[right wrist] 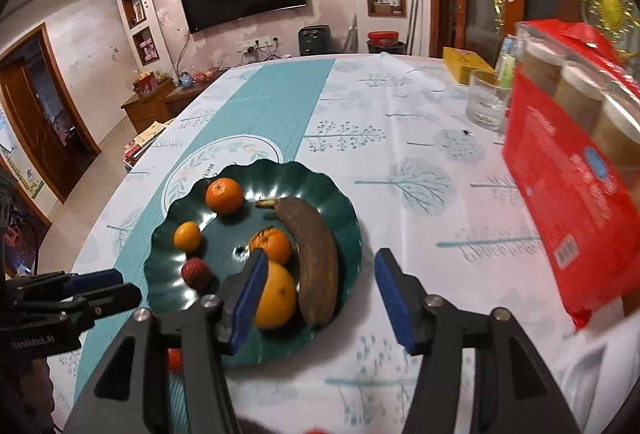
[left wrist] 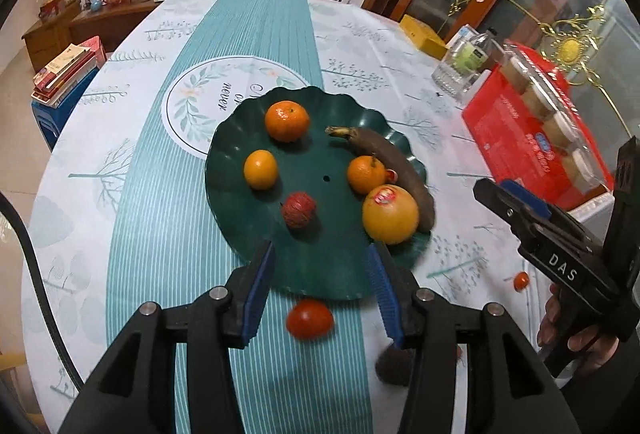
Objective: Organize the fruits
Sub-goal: 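Lower the lychee and banana onto the plate and open both tools, then move both open tools back toward the avocado and remaining lychee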
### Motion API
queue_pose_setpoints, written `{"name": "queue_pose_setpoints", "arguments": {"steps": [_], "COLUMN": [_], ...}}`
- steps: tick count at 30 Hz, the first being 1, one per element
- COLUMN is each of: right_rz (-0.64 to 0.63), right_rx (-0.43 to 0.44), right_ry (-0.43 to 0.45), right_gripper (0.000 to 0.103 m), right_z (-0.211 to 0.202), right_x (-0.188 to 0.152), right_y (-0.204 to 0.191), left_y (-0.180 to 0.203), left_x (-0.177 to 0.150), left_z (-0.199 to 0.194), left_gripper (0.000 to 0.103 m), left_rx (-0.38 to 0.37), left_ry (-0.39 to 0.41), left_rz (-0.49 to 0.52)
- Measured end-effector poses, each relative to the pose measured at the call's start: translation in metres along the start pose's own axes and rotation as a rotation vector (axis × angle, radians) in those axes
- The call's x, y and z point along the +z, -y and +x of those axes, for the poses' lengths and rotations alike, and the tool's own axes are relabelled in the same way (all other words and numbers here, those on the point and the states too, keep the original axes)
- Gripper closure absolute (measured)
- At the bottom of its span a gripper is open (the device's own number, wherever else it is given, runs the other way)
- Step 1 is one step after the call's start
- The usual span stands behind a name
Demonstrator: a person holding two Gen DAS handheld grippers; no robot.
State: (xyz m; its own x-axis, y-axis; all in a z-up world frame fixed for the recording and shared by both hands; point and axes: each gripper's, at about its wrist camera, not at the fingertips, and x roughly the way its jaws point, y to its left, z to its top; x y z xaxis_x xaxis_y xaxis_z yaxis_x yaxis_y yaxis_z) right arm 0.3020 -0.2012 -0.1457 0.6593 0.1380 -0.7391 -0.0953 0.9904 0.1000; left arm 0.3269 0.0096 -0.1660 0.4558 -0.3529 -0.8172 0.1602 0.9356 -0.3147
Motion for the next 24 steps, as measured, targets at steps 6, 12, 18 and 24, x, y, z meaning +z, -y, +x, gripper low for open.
{"name": "queue_pose_setpoints", "arguments": {"steps": [6,12,18,24], "right_rz": [0.069,0.16,0.247,0.309], "right_rx": [-0.06,-0.126,-0.169,-0.19], "right_ry": [0.002,-0.012,-0.011,-0.014], "right_gripper": [0.041,0.041,0.041,0.041], "right_z": [-0.044,-0.08,-0.108,-0.121], "right_x": [-0.027,-0.062,-0.094,-0.124], "right_y": [0.001,0.008,0.011,0.003], "left_y": [0.009,0.014,0.016,0.018], "left_x": [-0.022,-0.042,-0.061,-0.073], "left_z": [-0.031,-0.049,-0.056,-0.053], "left_gripper": [0.056,0.056,0.056,0.056], "left_rx": [-0.04,-0.068,-0.082,-0.103], "left_ry": [0.009,-0.007,-0.039,-0.087], "left_rz": [0.04,0.08,0.13,0.18]}}
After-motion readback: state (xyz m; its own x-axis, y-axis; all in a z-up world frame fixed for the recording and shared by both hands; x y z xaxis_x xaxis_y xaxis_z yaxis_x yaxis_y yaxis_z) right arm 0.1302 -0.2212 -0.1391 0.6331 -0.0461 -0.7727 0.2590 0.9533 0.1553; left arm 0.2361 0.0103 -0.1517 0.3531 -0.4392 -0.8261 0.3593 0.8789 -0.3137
